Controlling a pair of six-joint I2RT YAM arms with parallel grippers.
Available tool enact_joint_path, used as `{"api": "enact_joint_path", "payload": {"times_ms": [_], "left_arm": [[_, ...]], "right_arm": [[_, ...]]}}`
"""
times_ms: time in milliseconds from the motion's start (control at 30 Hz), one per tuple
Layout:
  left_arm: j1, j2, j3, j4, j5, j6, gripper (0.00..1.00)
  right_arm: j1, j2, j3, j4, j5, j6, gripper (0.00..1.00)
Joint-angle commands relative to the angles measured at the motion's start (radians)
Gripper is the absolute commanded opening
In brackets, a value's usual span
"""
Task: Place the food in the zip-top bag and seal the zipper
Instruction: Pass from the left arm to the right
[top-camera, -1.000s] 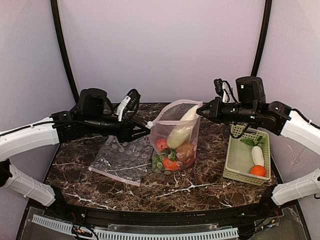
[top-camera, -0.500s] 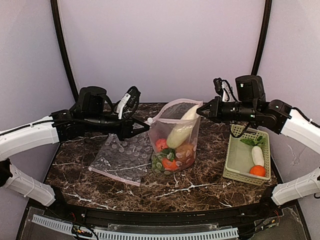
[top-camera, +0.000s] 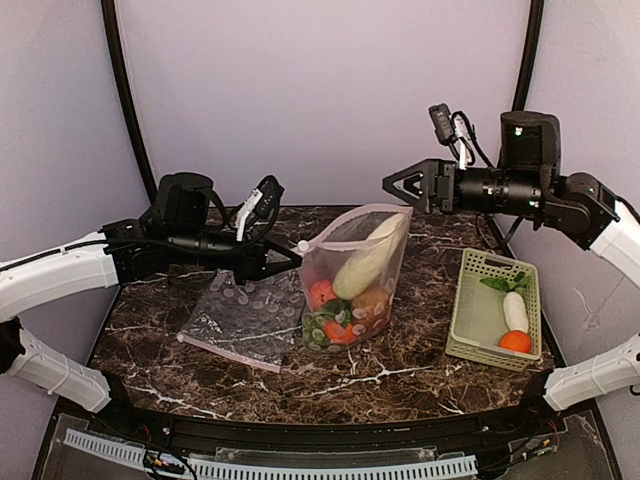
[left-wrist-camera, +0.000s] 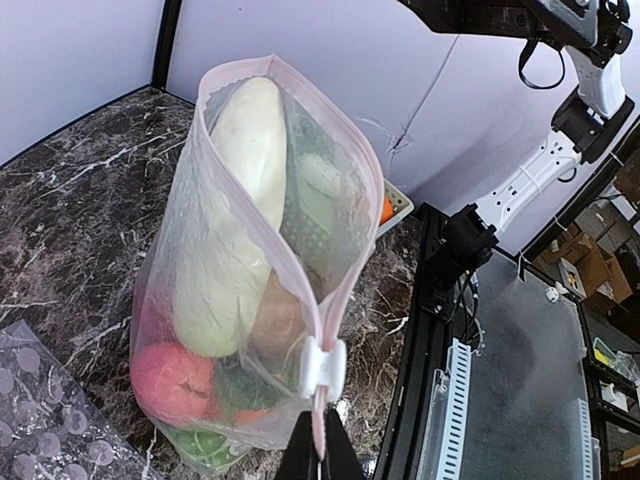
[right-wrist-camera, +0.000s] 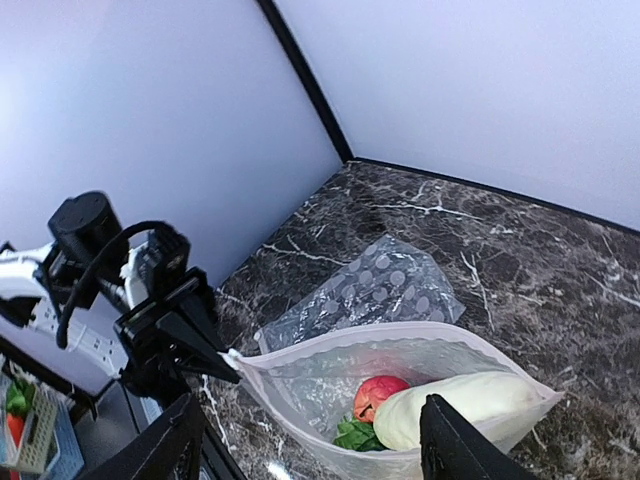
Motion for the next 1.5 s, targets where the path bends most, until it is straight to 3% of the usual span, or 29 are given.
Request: {"api": "enact_joint_path", "payload": {"times_ms": [0, 133, 500, 1167, 1300, 1467], "left_arm": [[-0.004, -0.023, 0.025, 0.000, 0.089, 0.027, 0.01], [-0.004, -0.021, 0.055, -0.062, 0.131, 0.067, 0.01], [-0.004, 0.005, 0.095, -0.154, 0.229, 0.125, 0.01], [-0.004, -0.024, 0.089, -0.181, 0.223, 0.131, 0.01], [-0.004, -0.030, 0.085, -0.173, 0.190, 0.127, 0.01], [-0.003, -0.039, 0.073, -0.175, 0.146, 0.112, 0.01]], "right_arm": [[0.090, 0.068, 0.081, -0.028, -0.090, -0.225, 0.72], [0.132, 0.149, 0.124, -0.017, -0.186, -0.351, 0.69], [0.140, 0.332, 0.206, 0.013, -0.441, -0.499, 0.60], [0.141, 0.486, 0.223, -0.008, -0.609, -0.513, 0.40], [0.145, 0.487, 0.191, -0.006, -0.629, -0.508, 0.31], [0.144, 0.449, 0.113, 0.069, -0.632, -0.478, 0.09]]}}
